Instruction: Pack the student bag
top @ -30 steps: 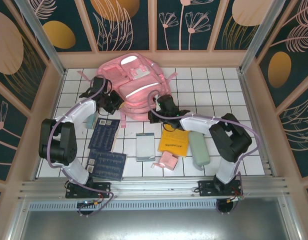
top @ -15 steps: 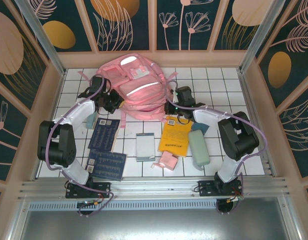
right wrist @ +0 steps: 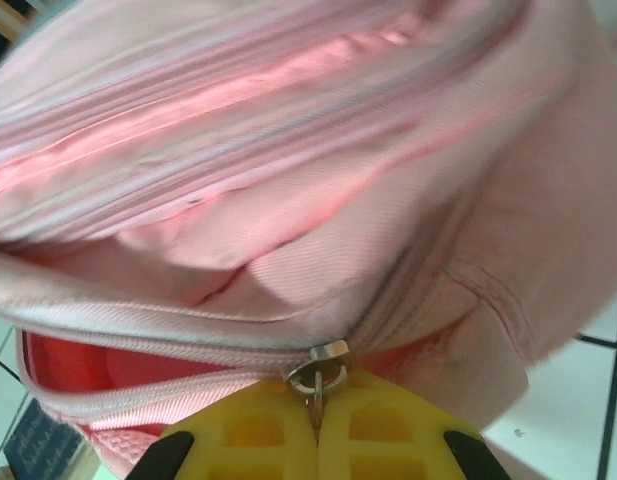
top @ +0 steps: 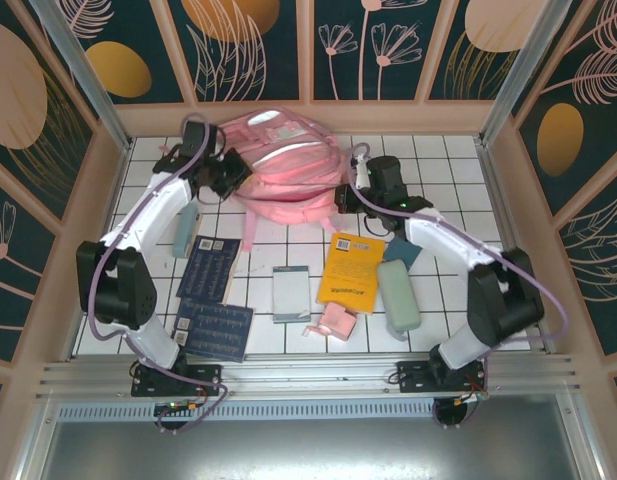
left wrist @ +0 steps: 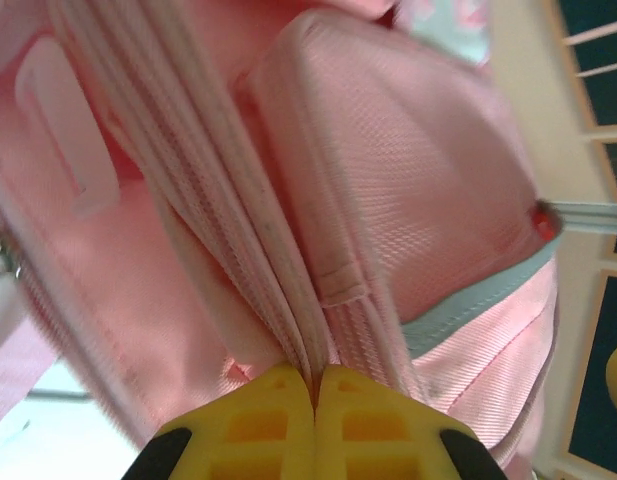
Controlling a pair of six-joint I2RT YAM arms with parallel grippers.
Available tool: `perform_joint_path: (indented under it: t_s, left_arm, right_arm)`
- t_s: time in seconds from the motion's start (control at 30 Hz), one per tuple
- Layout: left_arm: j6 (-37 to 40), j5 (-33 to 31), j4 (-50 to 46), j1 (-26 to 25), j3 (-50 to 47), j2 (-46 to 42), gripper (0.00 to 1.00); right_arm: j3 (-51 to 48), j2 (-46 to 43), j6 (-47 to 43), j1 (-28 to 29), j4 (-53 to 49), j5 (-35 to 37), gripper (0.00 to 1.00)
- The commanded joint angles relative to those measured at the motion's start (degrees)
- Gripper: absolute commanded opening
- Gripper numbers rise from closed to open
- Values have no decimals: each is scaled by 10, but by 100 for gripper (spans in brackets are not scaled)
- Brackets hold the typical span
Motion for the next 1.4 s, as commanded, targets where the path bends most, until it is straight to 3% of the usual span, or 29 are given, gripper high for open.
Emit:
perform_joint_path:
  t_s: [0.0, 0.1, 0.2, 0.33, 0.5, 0.73, 1.07, 1.37]
  left_arm:
    - [70, -32, 14, -39, 82, 48, 0]
    - [78, -3, 18, -54, 115, 81, 0]
    - [78, -36, -2, -55, 136, 97, 0]
    - [63, -83, -55, -53, 146, 96, 21]
    - [3, -59, -53, -40, 30, 29, 26]
    - [-97, 53, 58, -35, -153, -70, 41]
    - [-153, 99, 104, -83, -155, -33, 42]
    - [-178, 106, 137, -90, -224, -49, 41]
  right_arm:
    - [-23, -78, -11, 42, -25, 38, 0]
    - [-43, -111, 14, 81, -23, 51, 0]
    - [-53, -110, 39, 110, -14, 61, 0]
    - [-38, -55, 49, 139, -1, 58, 0]
    - [-35, 9, 53, 139, 45, 57, 0]
    - [-40, 64, 54, 131, 85, 41, 0]
    - [-65, 85, 67, 127, 125, 22, 0]
    - [-57, 101, 66, 123, 124, 20, 0]
